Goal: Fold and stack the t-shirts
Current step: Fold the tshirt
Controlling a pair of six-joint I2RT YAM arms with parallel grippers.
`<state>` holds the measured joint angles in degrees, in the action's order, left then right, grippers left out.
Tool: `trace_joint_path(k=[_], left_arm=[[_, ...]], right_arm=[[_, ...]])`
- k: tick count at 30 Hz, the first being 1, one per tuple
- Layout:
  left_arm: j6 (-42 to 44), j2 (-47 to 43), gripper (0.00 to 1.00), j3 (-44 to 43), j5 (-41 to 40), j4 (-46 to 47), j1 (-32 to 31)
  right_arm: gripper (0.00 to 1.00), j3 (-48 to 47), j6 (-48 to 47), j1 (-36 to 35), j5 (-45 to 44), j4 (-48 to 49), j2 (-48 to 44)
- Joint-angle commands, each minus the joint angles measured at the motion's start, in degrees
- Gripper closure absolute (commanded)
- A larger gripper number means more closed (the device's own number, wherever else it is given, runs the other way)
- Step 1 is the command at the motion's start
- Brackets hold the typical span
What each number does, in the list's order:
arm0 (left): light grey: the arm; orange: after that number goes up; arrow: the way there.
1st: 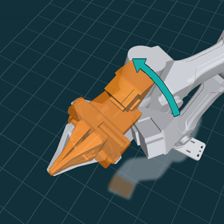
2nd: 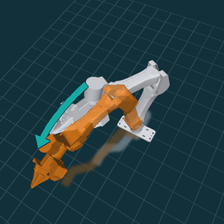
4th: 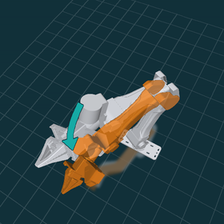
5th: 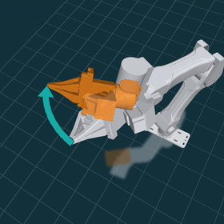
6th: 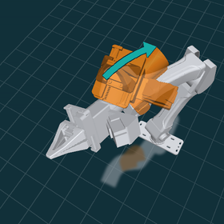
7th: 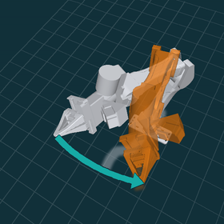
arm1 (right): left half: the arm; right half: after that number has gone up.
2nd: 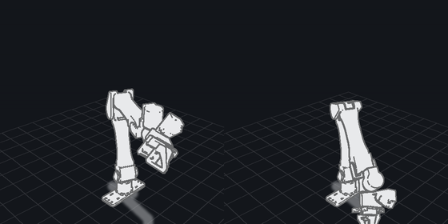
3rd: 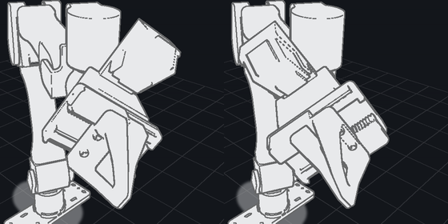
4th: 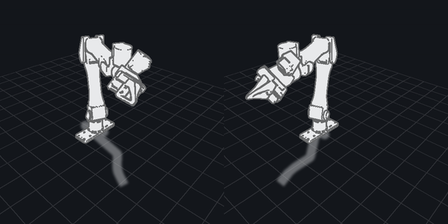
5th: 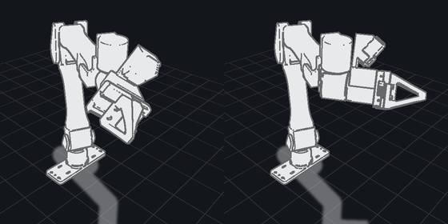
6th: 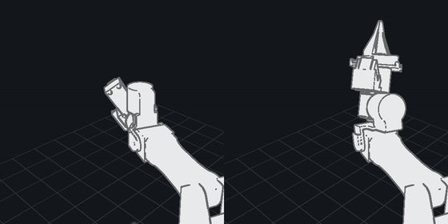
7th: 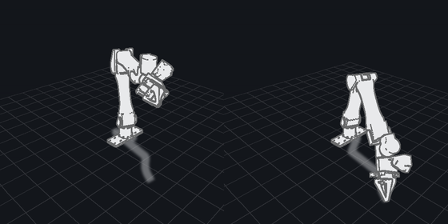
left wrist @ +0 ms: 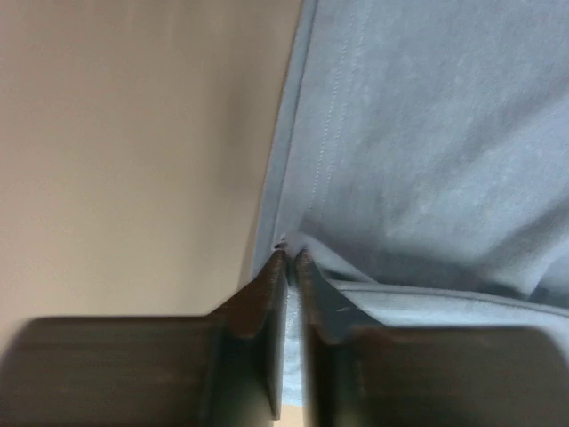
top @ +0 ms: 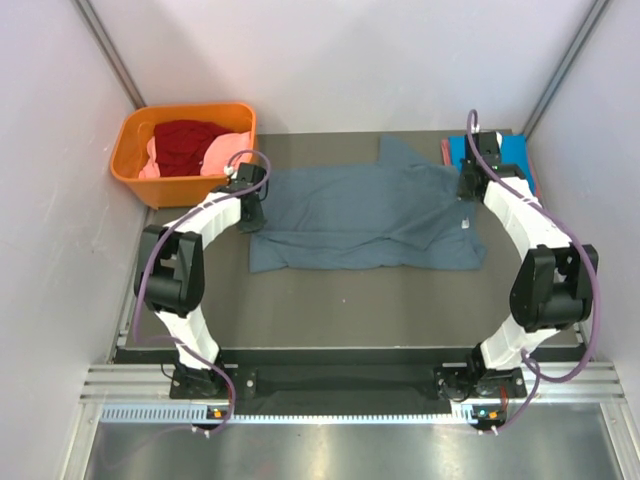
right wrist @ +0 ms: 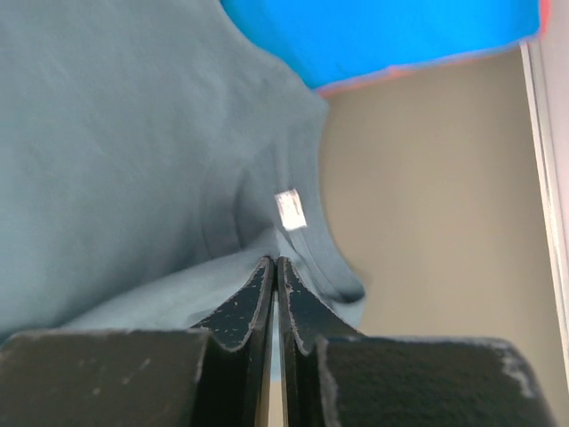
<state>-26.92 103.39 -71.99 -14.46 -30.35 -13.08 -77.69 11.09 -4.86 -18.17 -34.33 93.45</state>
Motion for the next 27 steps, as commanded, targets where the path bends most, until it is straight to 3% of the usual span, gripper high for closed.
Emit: trace_joint_path(k=[1, 4, 5, 6, 8, 11, 12, 14, 20, 24, 27], left_arm=[[1.78, 1.72, 0.77, -4.56, -2.76, -2.43, -0.8], [2.74, -0.29, 0.69, -4.48, -6.01, -3.14, -2.47], [3.62, -1.08, 0.58, -4.39, -5.06, -3.14, -2.91], [4.58, -1.87, 0.53, -4.22, -4.01, -3.22, -4.13], [5.99, -3.63, 0.51, -4.21, -3.12, -4.79, -5.89], [6.17, -6.44, 0.51, -2.55, -3.39, -7.62, -9.5], [6.17, -7.49, 0.51, -1.59, 0.36, -7.27, -9.77], [5.48, -10.75, 0.51, 2.01, 3.98, -6.48, -9.68], [1.09, -17.61, 0.53, 13.44, 12.25, -0.77, -9.25], [-4.8, -18.58, 0.52, 19.77, 17.0, 3.18, -5.56], [-8.14, -19.98, 0.52, 23.73, 16.22, 6.44, -5.46]], right_arm=[[0.96, -5.89, -2.04, 0.47, 4.27, 0.66, 3.48], [0.93, -9.57, -1.6, 0.38, 8.41, -0.12, 7.53], [0.91, -11.85, -1.34, 0.38, 9.29, -1.17, 8.41], [0.88, -12.91, -1.42, 0.38, 10.08, -1.7, 10.07], [0.86, -14.59, -1.69, 0.38, 12.45, -3.54, 11.05], [0.71, -14.78, 0.58, 0.47, 14.57, -4.87, 10.62], [0.65, -14.34, 1.55, 0.47, 14.22, -5.57, 9.66], [0.61, -12.85, 4.36, 0.56, 11.86, -8.37, 8.25], [0.59, 8.38, 13.33, 4.24, 9.21, -5.24, -3.35], [0.59, 17.65, 15.27, 9.95, 15.52, -1.89, -7.83], [0.6, 23.89, 17.03, 13.47, 16.24, 1.27, -11.17]])
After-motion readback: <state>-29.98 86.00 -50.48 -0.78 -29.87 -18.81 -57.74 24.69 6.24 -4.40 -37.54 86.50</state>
